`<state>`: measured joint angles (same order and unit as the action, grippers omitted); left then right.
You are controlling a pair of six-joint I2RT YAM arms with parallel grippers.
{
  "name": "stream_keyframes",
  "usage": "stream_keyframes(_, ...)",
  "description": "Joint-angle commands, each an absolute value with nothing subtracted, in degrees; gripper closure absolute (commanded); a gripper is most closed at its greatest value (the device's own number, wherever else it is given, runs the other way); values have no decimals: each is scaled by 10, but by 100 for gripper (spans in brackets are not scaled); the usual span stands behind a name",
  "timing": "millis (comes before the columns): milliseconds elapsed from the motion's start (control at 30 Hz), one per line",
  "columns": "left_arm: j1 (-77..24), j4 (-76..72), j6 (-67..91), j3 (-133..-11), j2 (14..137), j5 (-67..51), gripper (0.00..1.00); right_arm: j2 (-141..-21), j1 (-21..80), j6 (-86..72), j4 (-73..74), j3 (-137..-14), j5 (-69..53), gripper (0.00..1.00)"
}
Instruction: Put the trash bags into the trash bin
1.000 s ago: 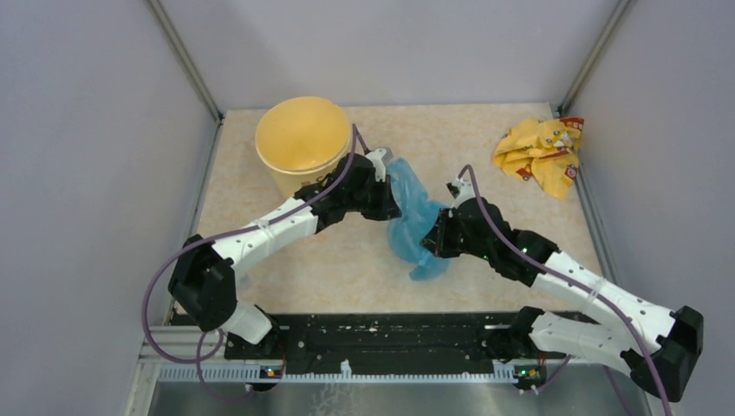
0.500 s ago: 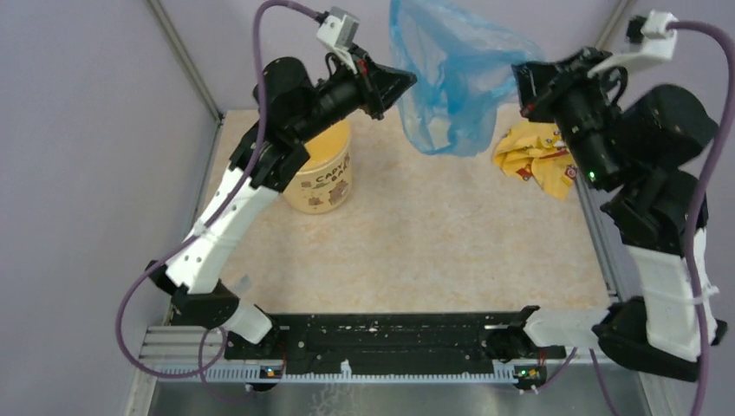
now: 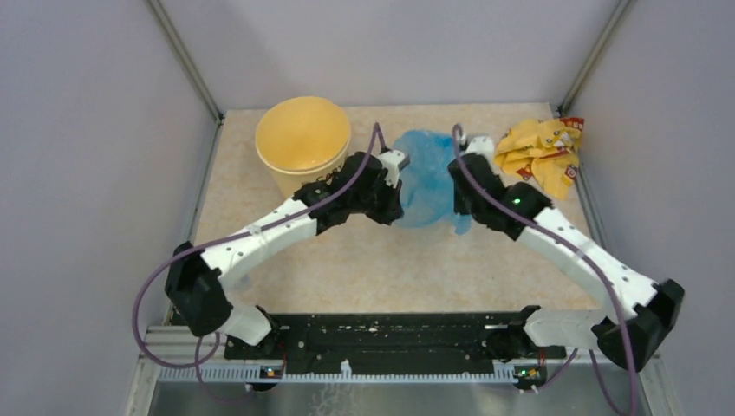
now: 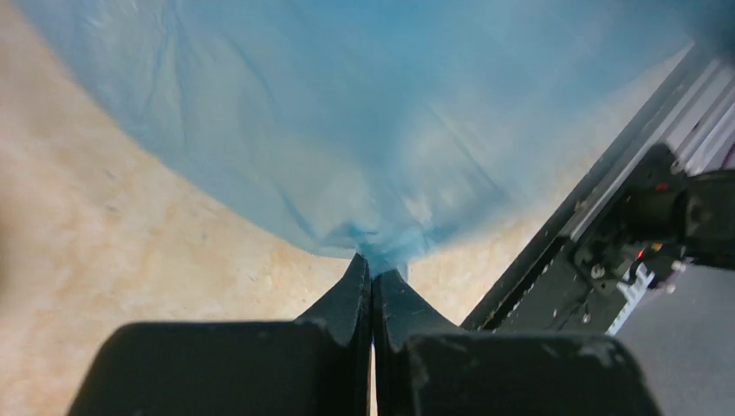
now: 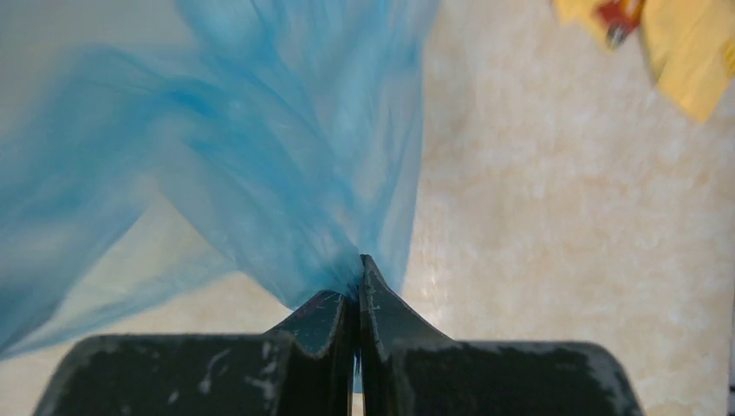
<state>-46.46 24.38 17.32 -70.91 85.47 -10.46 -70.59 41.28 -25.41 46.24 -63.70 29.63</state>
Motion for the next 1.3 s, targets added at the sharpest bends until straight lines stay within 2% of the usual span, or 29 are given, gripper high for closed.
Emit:
stream_keyframes(0,-463,186,158,-796,742,-29,100,-623,405,-246,483,-828,380,100)
stream_keyframes(100,-459,232,153,-849,754,33,100,-624,403,-240,515,-851,405,100)
stream_keyframes(200,-458,248,145,-883,772,27,100,-606,403,-241,511,-834,372,99)
stream_keyframes(467,-453,265,136,-931,806,-14,100,-561,403,-249,527,-779,277,86)
stream_keyframes(667,-414,270,143,-961,811,-71,100,-540,403,-281,594,-729,352,80)
stream_keyframes(733,-382,274,159,-976,815,-105,100,-542,402,-301,616,-719,382,84)
stream_keyframes(800,-336,277,178,-988,815,-136,100,-546,397,-316,638,-716,403,96)
stream_keyframes(900,-280,280,194,-1005,817,-171,100,-550,382,-330,659,-726,419,100)
stream_keyframes(1033,-270,274,205,-1039,862,-260,100,-561,377,-304,632,-784,412,100)
stream_keyframes(1167,-270,228,228,-1091,910,-312,100,-619,377,-239,609,-974,433,100)
stream_keyframes(1267,-274,127,280,-1153,921,-356,100,-641,376,-178,545,-1147,390,100)
